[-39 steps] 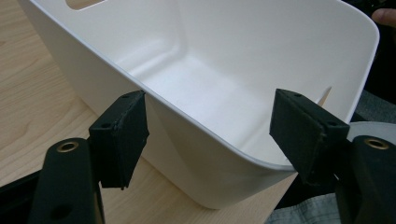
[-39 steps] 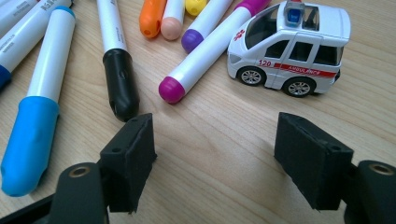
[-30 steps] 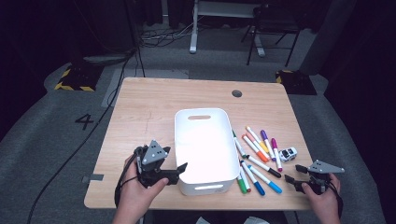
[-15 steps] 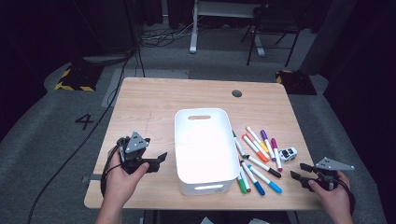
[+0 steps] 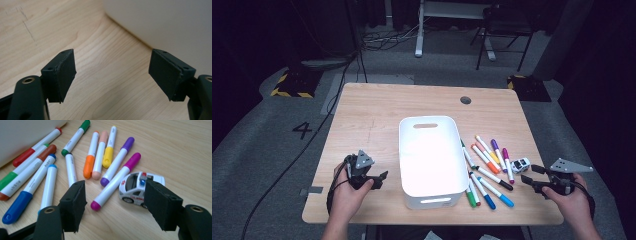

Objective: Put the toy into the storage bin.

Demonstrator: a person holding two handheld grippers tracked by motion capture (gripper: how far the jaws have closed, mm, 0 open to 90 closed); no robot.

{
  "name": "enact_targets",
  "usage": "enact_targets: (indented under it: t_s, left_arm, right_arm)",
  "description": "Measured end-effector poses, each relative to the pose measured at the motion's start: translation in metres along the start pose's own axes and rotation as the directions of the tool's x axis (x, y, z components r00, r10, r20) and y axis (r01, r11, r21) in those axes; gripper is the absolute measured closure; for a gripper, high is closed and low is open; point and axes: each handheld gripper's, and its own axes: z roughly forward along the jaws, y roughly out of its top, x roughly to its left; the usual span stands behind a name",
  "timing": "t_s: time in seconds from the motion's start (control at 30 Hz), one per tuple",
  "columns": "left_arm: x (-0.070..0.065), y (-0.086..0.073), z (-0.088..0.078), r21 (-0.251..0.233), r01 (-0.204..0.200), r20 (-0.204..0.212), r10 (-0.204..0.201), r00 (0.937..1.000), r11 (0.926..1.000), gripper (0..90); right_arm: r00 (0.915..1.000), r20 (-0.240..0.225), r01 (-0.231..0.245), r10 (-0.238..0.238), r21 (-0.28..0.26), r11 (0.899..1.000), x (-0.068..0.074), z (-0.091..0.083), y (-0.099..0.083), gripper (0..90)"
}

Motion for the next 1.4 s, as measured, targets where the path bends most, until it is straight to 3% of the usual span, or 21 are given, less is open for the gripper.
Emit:
enact_targets:
  t_s: [0.2,0.33,0.57,0.67,0.97,1.27,1.4]
  left_arm:
    - [0.006,-0.013,0.017,0.060,-0.011,0.018,0.010,0.9998,0.9981,22.1]
    - [0.009,-0.018,0.025,0.122,-0.019,0.010,0.018,0.9998,0.9924,21.5]
    - [0.014,-0.027,0.029,0.052,0.014,0.044,-0.016,0.9989,0.9986,16.0]
    - [0.014,-0.027,0.029,0.043,0.002,0.038,-0.004,0.9993,0.9991,14.6]
    - [0.012,-0.028,0.029,0.041,0.020,0.024,-0.021,0.9995,0.9990,14.7]
    - [0.011,-0.028,0.029,0.038,0.025,0.025,-0.026,0.9993,0.9990,15.0]
    - [0.010,-0.028,0.029,0.042,0.033,0.011,-0.033,0.9994,0.9986,15.3]
  right_arm:
    - [0.9998,-0.018,0.009,-0.009,0.009,1.000,-0.004,0.009,0.019,41.1]
    - [0.9992,-0.040,-0.004,0.006,0.031,0.999,-0.007,0.016,0.029,49.0]
    - [0.9983,-0.058,-0.004,0.008,0.067,0.998,-0.010,0.030,0.048,56.4]
    - [0.9977,-0.067,0.003,0.003,0.097,0.995,-0.010,0.042,0.054,59.3]
    - [0.9957,-0.087,0.046,-0.031,0.165,0.985,-0.009,0.077,0.082,62.5]
    - [0.9944,-0.096,0.062,-0.044,0.185,0.981,-0.006,0.108,0.100,64.0]
    - [0.9949,-0.091,0.063,-0.043,0.229,0.971,-0.005,0.124,0.105,67.1]
